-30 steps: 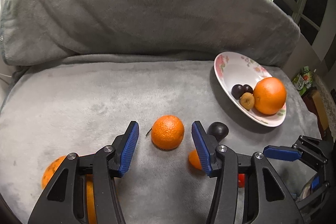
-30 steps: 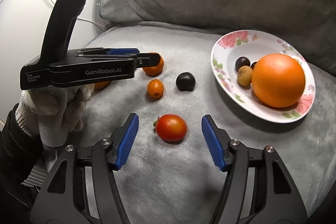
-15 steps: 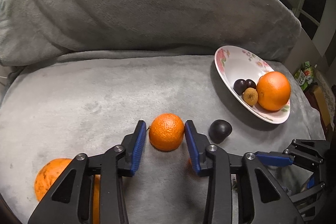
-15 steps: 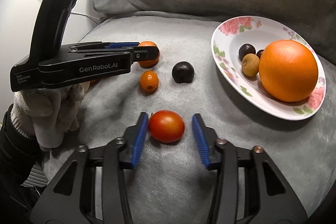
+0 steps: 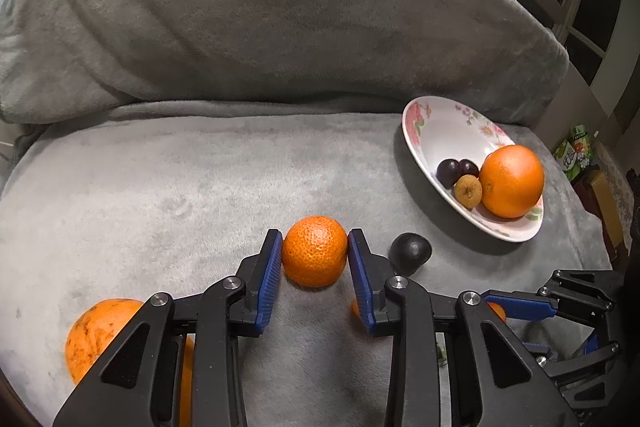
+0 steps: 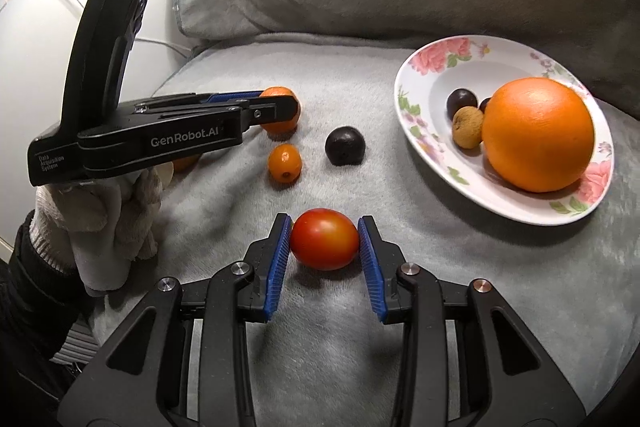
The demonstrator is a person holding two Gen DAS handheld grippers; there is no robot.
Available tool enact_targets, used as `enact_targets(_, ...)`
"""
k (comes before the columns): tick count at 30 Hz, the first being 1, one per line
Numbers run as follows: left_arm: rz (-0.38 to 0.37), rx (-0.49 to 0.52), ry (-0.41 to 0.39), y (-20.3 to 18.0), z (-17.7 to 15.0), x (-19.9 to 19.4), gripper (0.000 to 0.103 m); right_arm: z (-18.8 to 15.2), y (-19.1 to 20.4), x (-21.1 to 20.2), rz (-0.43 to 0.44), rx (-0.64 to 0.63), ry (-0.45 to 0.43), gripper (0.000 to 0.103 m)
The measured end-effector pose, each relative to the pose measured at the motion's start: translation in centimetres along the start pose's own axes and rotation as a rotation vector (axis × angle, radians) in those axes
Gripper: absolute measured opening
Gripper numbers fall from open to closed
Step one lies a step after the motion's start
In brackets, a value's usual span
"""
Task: Organize fruits
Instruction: 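Grasp the red tomato with the right gripper while the left grasps the tangerine, then carry the tomato over the plate with the right gripper while the left carries the tangerine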
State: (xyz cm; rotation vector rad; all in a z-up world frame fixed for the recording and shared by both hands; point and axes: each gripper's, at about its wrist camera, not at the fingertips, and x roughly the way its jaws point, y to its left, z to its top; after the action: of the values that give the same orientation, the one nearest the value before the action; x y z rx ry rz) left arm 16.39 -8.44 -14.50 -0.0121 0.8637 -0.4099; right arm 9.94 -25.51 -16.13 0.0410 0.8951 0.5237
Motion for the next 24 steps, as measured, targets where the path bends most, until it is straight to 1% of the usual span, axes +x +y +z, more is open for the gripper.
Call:
enact_targets(4, -0.007, -0.001, -0.016, 0.0, 0.0, -1.2, 0.032, 0.1, -0.3, -1.3, -0.002, 0.009, -0.025, 0.036)
enact_targets(9, -0.021, 0.015, -0.035, -0.9, 0.3, -2.2, 0.032, 0.5, -1.1, -3.0, -0.014, 0.021, -0.067, 0.036)
enact_targets(24, -0.058, 0.049, -0.079, -4.0, 1.6, -2.9, 0.032, 2.7, -3.7, -7.3, -0.069, 0.058, -0.192, 0.036)
